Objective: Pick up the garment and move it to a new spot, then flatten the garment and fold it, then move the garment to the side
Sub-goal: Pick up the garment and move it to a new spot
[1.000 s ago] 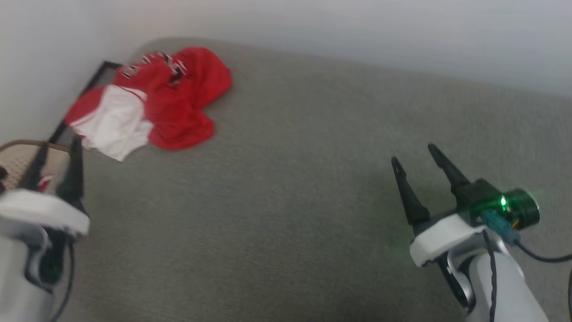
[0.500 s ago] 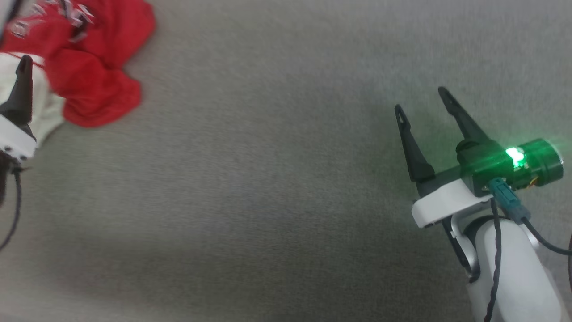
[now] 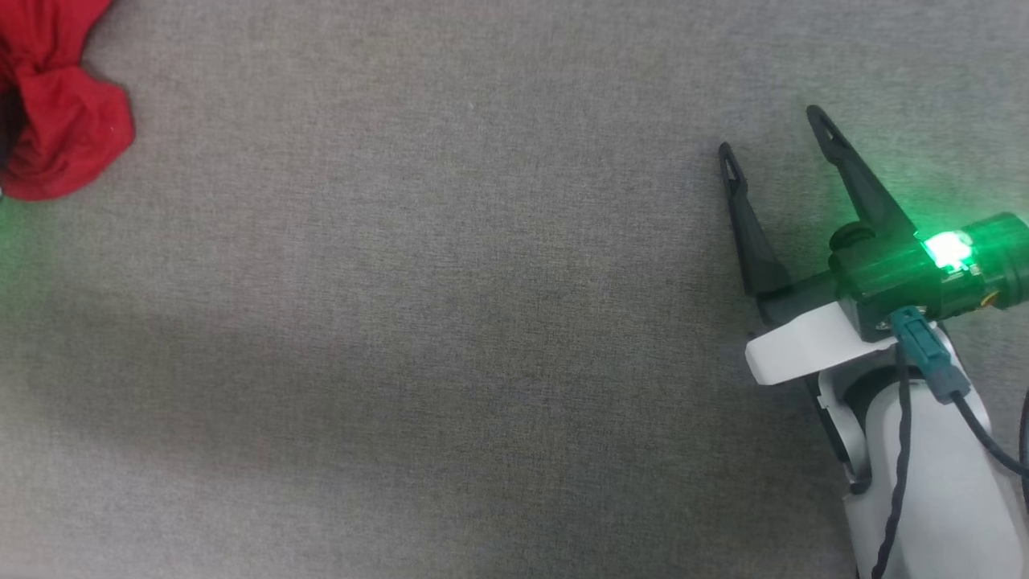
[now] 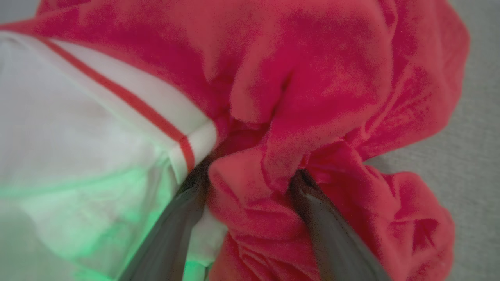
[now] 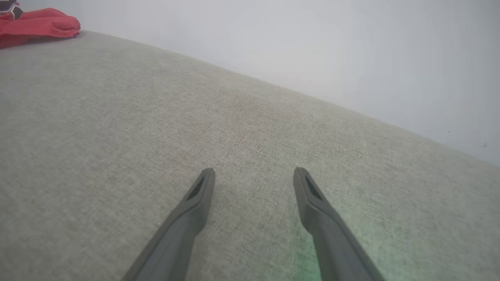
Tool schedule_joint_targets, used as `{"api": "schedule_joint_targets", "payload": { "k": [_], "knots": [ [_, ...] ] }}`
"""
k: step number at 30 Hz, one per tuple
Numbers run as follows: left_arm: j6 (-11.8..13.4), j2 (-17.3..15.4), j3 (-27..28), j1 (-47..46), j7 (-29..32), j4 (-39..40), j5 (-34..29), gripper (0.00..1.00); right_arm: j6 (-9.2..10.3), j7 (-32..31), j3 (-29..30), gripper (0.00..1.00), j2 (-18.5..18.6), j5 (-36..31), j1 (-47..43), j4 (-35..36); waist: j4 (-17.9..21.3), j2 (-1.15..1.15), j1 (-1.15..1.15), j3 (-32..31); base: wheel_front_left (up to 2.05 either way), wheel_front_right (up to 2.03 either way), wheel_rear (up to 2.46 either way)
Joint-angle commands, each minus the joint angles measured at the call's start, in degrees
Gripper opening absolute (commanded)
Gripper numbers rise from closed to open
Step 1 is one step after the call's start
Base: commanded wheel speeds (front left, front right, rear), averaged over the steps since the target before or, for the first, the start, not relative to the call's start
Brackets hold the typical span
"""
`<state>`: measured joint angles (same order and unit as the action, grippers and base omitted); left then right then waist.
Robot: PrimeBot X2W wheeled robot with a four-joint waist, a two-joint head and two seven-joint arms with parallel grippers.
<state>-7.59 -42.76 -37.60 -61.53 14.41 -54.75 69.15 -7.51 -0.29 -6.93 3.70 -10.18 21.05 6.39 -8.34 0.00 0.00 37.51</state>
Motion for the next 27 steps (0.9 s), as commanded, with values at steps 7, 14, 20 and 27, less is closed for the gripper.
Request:
{"api": "schedule_joint_targets", "payload": {
  "k": [7, 14, 20, 27],
  "knots": [
    [0.37, 4.34, -5.06, 1.47, 7.75, -4.41, 2.66, 1.00, 0.04, -0.82, 0.19, 1.00, -0.39, -1.19, 0.24, 0.91, -0.43, 0.00, 0.00, 2.17, 0.00, 0.00, 0.00],
    [0.41, 2.73, -5.42, -1.87, 0.36, -4.55, 3.06, 0.00, 0.04, -0.69, 0.91, 1.00, -0.46, -1.28, 0.30, 0.51, -0.92, 0.00, 0.00, 1.45, 0.00, 0.00, 0.00],
    [0.22, -1.50, -6.15, -5.69, -8.05, -2.28, 2.35, 0.00, 0.04, 1.19, 2.27, 1.00, -0.48, -0.09, -0.37, -0.67, -1.57, 0.00, 0.00, -2.50, 0.00, 0.00, 0.00],
    [0.21, -5.17, -8.92, -7.42, -14.14, 2.14, 1.36, 0.00, 0.04, 3.94, 3.04, 1.00, -0.60, 2.12, -1.06, -4.20, -2.01, 0.00, 0.00, -8.79, 0.00, 0.00, 0.00]
  ]
}}
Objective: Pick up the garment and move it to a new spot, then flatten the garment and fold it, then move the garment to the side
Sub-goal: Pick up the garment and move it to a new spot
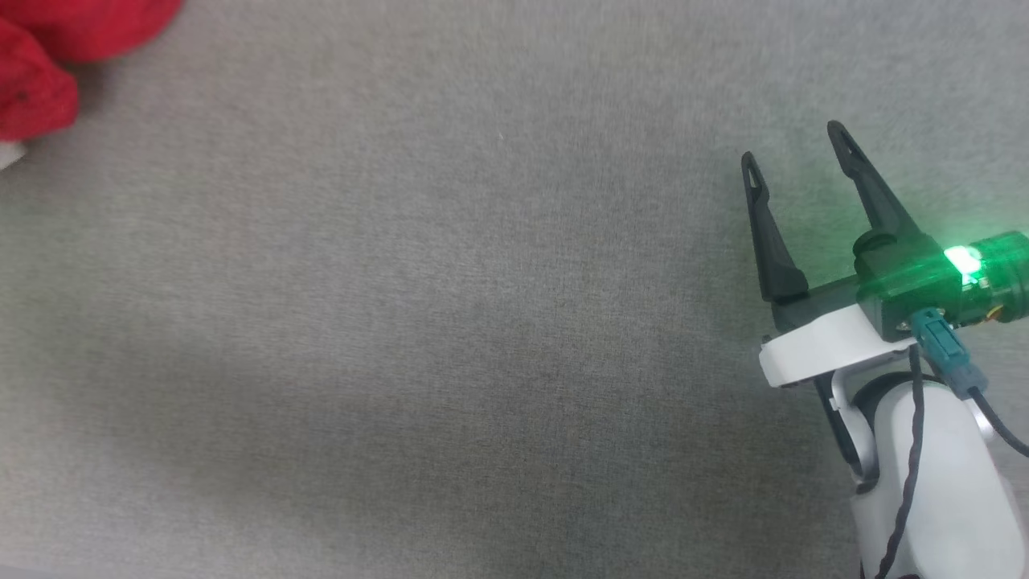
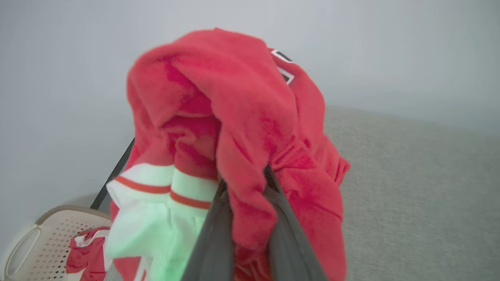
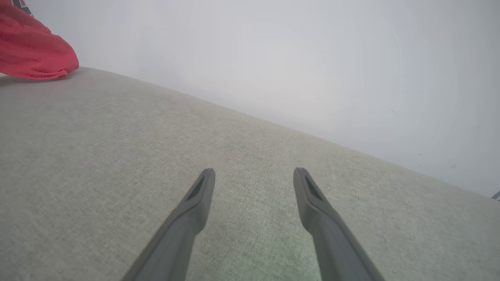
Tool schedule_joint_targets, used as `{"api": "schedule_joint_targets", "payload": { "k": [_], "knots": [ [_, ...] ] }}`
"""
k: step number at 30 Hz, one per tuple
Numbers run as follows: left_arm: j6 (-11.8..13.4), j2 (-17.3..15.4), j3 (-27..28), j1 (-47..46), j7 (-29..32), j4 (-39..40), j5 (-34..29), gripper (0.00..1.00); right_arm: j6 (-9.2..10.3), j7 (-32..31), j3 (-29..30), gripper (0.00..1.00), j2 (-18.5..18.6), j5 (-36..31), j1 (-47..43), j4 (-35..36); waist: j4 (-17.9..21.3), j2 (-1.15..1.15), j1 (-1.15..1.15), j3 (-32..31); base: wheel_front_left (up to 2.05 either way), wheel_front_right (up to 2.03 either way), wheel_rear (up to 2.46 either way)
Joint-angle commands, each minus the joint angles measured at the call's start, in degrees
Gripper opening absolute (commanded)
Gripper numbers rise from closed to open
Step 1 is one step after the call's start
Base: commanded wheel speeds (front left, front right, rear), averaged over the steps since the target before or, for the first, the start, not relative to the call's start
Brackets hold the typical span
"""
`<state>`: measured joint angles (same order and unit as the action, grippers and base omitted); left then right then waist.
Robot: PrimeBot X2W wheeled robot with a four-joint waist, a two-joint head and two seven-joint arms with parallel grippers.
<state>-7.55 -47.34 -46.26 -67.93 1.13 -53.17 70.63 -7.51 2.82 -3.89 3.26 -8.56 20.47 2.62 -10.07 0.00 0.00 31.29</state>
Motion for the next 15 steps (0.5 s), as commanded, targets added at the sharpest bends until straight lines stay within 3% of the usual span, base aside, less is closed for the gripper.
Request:
{"api": "schedule_joint_targets", "payload": {
  "k": [1, 15],
  "knots": [
    [0.18, -1.16, -0.79, -1.19, -1.36, 0.98, -0.54, 0.00, 0.04, 1.15, 0.17, 1.00, -0.17, 0.82, -0.71, -0.92, -0.33, 0.00, 0.00, -3.54, 0.00, 0.00, 0.00],
    [0.18, -6.32, -6.08, -4.37, -1.67, 9.46, -3.45, 0.00, 0.04, 5.60, 1.55, 1.00, -0.31, 5.15, -3.04, -6.89, 0.16, 0.00, 0.00, -15.21, 0.00, 0.00, 0.00]
  ]
}}
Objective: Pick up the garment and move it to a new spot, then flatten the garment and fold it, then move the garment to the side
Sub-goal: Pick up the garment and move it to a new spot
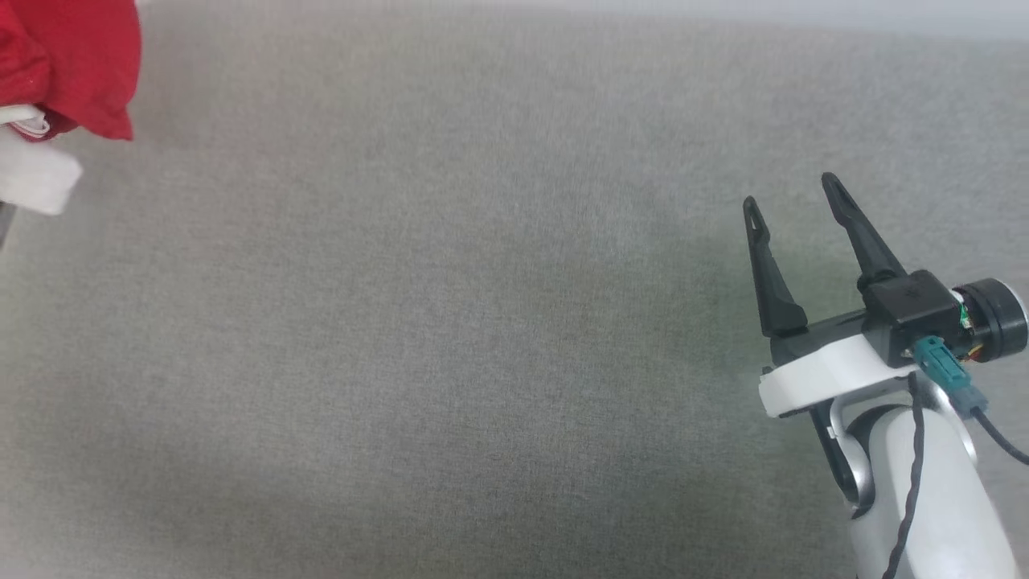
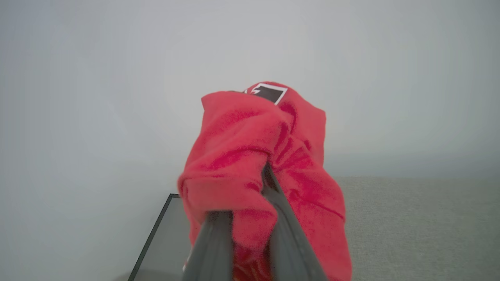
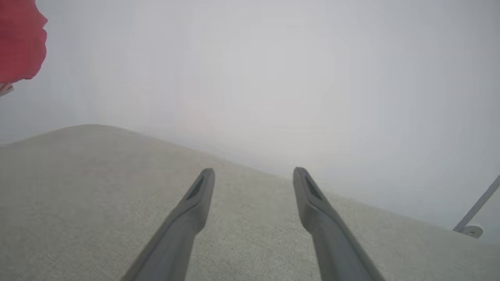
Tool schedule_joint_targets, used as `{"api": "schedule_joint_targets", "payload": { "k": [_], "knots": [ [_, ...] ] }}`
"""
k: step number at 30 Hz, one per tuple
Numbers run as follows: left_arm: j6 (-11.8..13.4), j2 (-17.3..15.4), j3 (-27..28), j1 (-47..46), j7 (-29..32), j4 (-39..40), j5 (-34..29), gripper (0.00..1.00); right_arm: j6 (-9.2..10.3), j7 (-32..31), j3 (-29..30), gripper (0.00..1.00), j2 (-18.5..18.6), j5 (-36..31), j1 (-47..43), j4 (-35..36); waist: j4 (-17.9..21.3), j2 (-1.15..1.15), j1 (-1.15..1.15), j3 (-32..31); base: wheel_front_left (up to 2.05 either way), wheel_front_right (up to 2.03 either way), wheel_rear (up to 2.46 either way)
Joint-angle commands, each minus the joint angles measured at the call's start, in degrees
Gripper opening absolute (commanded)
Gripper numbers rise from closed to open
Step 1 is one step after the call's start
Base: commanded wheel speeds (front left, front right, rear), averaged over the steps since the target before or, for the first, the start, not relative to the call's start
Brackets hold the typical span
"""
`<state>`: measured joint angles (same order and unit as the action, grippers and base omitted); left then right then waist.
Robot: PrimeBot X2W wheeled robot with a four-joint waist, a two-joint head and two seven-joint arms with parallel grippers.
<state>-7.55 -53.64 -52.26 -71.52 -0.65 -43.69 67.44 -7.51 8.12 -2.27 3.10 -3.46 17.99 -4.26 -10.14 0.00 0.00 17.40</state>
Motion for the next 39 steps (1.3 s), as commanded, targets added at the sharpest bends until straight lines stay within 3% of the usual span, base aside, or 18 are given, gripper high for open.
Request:
{"api": "schedule_joint_targets", "payload": {
  "k": [1, 4, 10, 19, 24, 32, 39],
  "knots": [
    [0.18, -0.28, -0.20, -0.89, 0.25, 0.64, -0.43, 0.00, 0.04, 0.64, -0.03, 1.00, -0.17, 0.29, -0.75, -0.39, 0.32, 0.00, 0.00, -1.93, 0.00, 0.00, 0.00],
    [0.67, -0.96, -0.59, -0.71, 1.18, 3.26, -0.79, 0.00, 0.04, 1.29, 0.28, 1.00, -0.18, 1.03, -1.24, -0.97, 0.83, 0.00, 0.00, -3.60, 0.00, 0.00, 0.00],
    [4.00, -3.28, -1.39, 1.62, 3.56, 12.42, -0.90, 0.00, 0.04, 2.49, 1.24, 1.00, -0.14, 2.24, -2.46, -2.19, 3.17, 0.00, 0.00, -6.22, 0.00, 0.00, 0.00],
    [11.60, -8.69, -2.10, 5.75, 6.74, 31.39, -0.30, 0.00, 0.04, 3.78, 3.94, 1.00, 0.02, 2.81, -4.23, -1.42, 9.68, 0.00, 0.00, -7.08, 0.00, 0.00, 0.00],
    [15.64, -10.15, -3.10, 7.32, 8.83, 41.34, -0.87, 0.00, 0.04, 4.26, 5.31, 1.00, -0.13, 2.87, -5.30, -0.53, 13.68, 0.00, 0.00, -6.95, 0.00, 0.00, 0.00],
    [19.09, -8.42, -5.76, 8.32, 12.58, 52.70, -2.56, 0.00, 0.04, 5.26, 5.73, 1.00, -0.27, 3.91, -6.57, -0.31, 18.49, 0.00, 0.00, -5.80, 0.00, 0.00, 0.00],
    [19.87, -5.23, -9.50, 11.13, 14.16, 54.87, -2.64, 0.00, 0.04, 6.13, 4.63, 1.00, -0.28, 5.99, -6.60, -1.11, 20.58, 0.00, 0.00, -4.05, 0.00, 0.00, 0.00]
  ]
}}
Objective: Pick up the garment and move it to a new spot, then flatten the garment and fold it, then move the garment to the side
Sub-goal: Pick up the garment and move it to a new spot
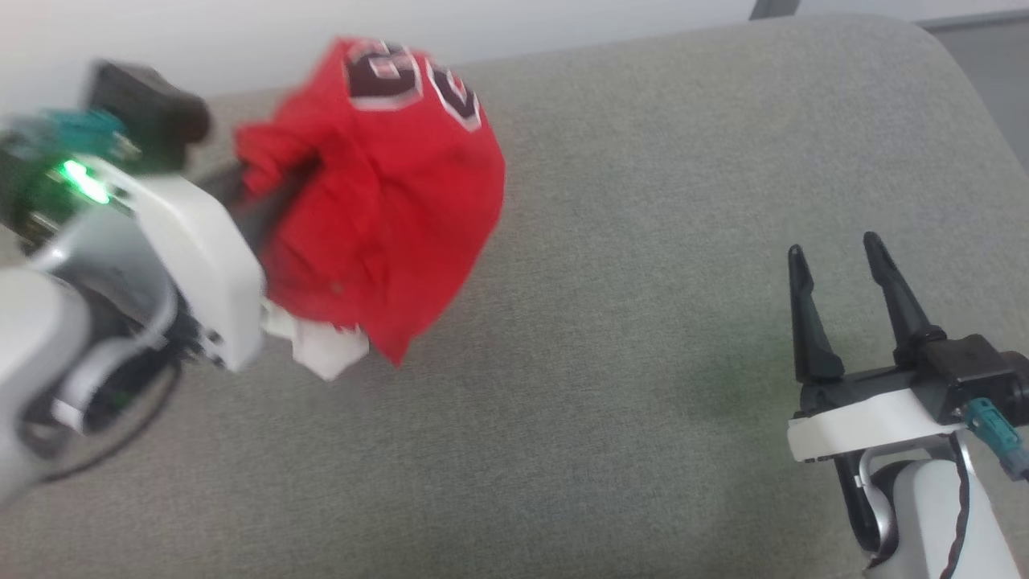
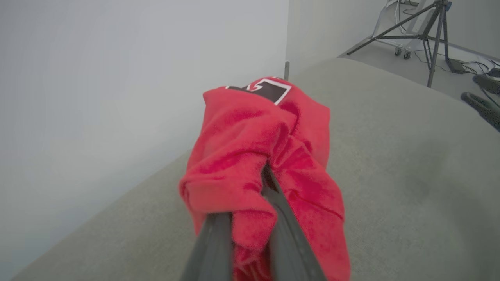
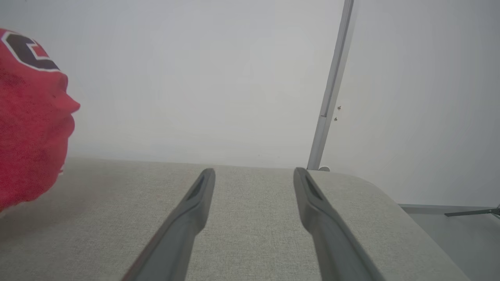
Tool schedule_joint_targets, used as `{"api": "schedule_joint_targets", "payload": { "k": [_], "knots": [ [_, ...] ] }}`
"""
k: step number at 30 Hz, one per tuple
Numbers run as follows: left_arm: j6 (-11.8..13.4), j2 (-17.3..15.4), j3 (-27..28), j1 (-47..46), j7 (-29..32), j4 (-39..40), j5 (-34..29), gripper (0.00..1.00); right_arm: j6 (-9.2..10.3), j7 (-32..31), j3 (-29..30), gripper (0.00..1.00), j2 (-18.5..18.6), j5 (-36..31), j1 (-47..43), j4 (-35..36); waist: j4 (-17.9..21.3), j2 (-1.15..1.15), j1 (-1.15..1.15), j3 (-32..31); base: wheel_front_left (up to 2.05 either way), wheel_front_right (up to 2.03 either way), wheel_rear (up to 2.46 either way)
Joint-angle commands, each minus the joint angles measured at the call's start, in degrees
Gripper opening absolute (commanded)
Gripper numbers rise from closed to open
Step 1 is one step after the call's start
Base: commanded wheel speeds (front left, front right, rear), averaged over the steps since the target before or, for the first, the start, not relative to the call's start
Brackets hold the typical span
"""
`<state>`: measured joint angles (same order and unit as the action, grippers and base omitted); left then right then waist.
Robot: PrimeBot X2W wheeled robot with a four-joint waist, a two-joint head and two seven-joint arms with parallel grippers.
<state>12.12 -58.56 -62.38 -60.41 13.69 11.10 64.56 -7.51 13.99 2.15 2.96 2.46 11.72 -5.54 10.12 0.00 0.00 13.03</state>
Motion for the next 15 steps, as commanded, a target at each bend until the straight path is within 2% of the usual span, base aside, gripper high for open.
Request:
{"api": "schedule_joint_targets", "payload": {
  "k": [1, 9, 15],
  "knots": [
    [-0.04, 0.26, -0.29, 0.61, 0.06, -0.16, -0.24, 0.00, 0.04, 0.37, -0.08, 1.00, -0.11, 0.35, -0.26, -0.06, 0.62, 0.00, 0.00, 0.65, 0.00, 0.00, 0.00],
    [-2.59, 6.53, -6.49, 5.76, 0.90, -6.86, -1.32, 0.00, 0.04, 1.15, -3.11, 1.00, -0.11, 2.19, 1.57, -2.34, 2.40, 0.00, 0.00, 3.18, 0.00, 0.00, 0.00],
    [-4.64, 11.14, -8.72, 8.19, 1.79, -14.88, -2.23, 0.00, 0.04, 1.30, -5.06, 1.00, -0.08, 3.30, 3.04, -3.22, 3.14, 0.00, 0.00, 4.73, 0.00, 0.00, 0.00]
  ]
}}
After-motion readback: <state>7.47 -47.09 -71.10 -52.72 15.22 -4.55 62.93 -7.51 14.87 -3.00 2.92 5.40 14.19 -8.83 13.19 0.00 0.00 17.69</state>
